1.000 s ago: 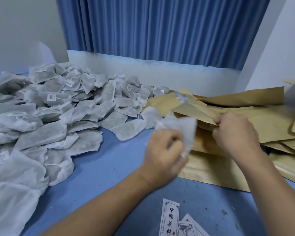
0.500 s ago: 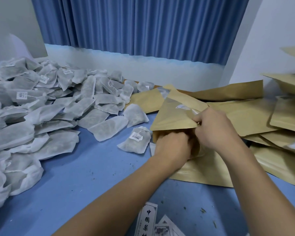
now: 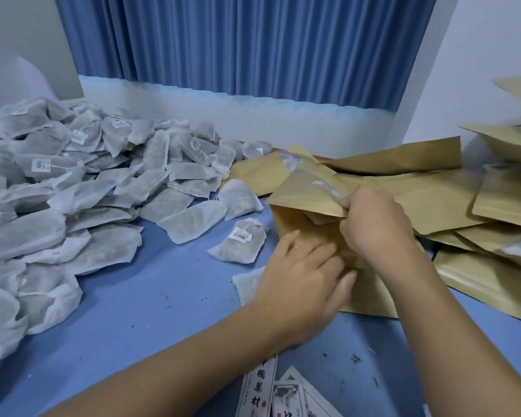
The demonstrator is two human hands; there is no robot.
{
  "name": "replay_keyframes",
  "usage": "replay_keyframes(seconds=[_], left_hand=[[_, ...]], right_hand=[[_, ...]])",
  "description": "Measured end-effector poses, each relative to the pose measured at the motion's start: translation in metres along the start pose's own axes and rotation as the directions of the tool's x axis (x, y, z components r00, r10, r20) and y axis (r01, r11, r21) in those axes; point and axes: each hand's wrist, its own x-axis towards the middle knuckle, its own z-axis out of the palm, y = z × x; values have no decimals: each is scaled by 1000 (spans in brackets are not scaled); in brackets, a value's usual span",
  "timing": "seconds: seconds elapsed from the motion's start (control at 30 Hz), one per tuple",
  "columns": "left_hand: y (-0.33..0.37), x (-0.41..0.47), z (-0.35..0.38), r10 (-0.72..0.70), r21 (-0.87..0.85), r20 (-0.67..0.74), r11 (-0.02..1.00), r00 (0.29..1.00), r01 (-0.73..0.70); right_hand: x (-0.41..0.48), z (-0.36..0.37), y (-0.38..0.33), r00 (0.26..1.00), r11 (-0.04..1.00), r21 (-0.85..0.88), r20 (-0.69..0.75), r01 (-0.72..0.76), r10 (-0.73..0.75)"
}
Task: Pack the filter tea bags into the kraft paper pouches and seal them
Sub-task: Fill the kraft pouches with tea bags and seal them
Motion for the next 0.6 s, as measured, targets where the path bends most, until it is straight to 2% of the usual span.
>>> replay_keyframes(seconds=[0.03,0.07,0.13,0.2,0.27,0.3,0.33,0.37,0.4,0.43,0.47,0.5,0.53,0.57,0.6], left_hand=[[2,-18,-10,-9,-11,12,1000,1000,9],[1,-34,-18,-55,-7,88,998,995,56],[-9,-59,-29,-205,46,311,978,928,201],[-25,-71,-31,-238,-12,308,967,921,254],[-30,-70,-40,-240,-168,171,949,956,268],[-30,-65,-45,-196,-226,26,954,980,197],[-29,-57,-49,-110,-213,-143,974,984,78],[-29,-48,-50,7,-123,-324,991,946,-49],[-28,-38,-48,89,-17,-432,994,897,-107],[-26,-24,-43,131,75,-460,991,878,-109],[-23,-10,-41,146,152,-413,984,899,-90],[-18,7,-34,99,197,-302,980,948,-40],[-12,23,-27,-8,214,-138,976,990,38],[-8,38,-14,-122,228,24,967,992,113],[-9,54,1,-221,207,122,959,968,193]], right_hand=[[0,-2,2,1000,1000,18,8,-8,8],[0,-4,4,1000,999,33,18,-12,12],[0,-7,8,999,998,58,29,-17,15],[-1,-9,9,999,997,75,34,-25,22],[-4,-11,7,999,997,80,34,-20,18],[-4,-12,7,999,997,80,37,-18,15],[-4,-13,7,998,996,84,53,-23,18],[-2,-15,6,996,995,94,83,-31,24],[0,-17,6,991,993,110,127,-46,32],[1,-19,5,983,990,129,179,-61,37],[1,-21,3,976,987,145,216,-62,30],[-1,-22,1,975,986,161,223,-41,4],[-4,-23,-1,980,983,182,195,-2,-34],[-8,-23,-4,986,979,202,155,36,-68],[-12,-25,-5,988,976,209,121,69,-96]])
